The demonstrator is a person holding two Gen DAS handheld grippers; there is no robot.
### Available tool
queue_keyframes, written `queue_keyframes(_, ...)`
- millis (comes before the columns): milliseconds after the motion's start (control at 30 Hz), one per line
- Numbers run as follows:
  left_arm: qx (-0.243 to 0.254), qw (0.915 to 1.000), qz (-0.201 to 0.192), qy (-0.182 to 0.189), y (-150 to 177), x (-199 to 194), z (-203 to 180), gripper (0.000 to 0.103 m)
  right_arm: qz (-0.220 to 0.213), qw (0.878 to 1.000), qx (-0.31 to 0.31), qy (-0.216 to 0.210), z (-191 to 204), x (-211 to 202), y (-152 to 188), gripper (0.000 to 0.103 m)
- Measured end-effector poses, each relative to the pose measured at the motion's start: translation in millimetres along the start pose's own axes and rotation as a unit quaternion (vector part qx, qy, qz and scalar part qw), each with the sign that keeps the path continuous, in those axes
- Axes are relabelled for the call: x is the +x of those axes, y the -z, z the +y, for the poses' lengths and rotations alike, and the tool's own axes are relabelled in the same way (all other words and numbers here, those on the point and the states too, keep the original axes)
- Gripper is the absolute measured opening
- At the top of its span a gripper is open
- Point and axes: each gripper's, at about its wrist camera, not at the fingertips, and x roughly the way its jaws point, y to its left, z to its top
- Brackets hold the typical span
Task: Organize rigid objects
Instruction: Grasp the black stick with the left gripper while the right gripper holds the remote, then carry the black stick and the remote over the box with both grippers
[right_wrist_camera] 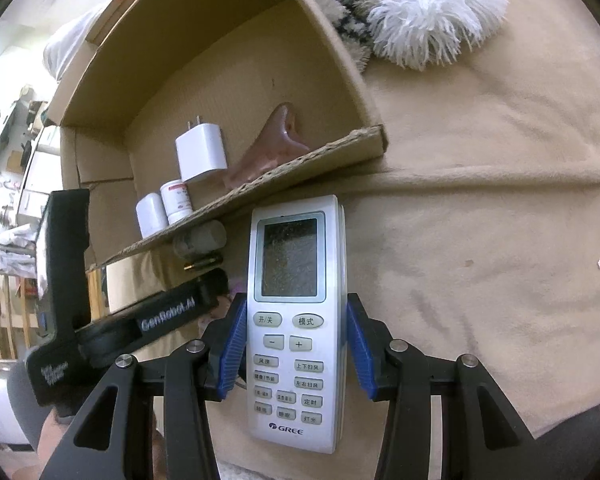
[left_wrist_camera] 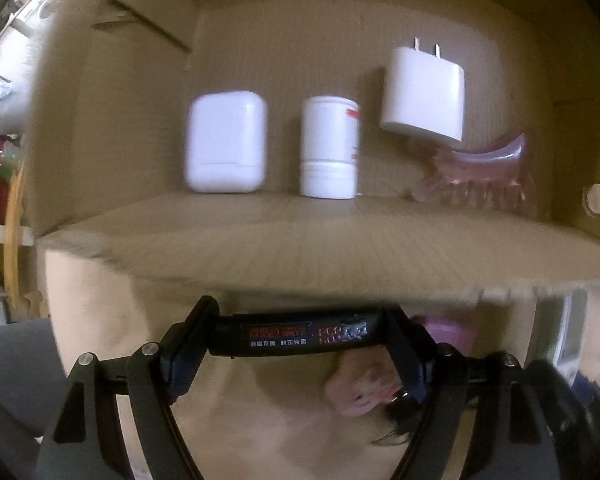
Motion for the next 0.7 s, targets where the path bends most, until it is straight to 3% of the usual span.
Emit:
queue_keyframes(200,0.006,0.9998,0.008,0.02,-3,-16,18,0.079,-0.001,1.0,-0.016,0.002,8,1,4,0.049)
queue_keyframes(433,0.025,0.9994,-0.013,0.02,6,-31,34,0.079,-0.007,0.999,-0.036,0.014,18,0,8,0.049)
queue_keyframes(533,0.024,0.9993,-0.018,0.023,32,-37,53,0.079,-0.01,0.999,-0.048,0.014,24,-1,11,0.049)
queue_keyframes(633,0.032,0.9985,-0.033,0.031,36,-44,58,0.079,-0.006,0.999,-0.046,-0.004,27,-1,17,0.049)
queue_keyframes(700,0.028,0.9976,-0.042,0.047,45,-58,71,0.079,0.003,0.999,-0.036,-0.039,29,-2,22,0.049)
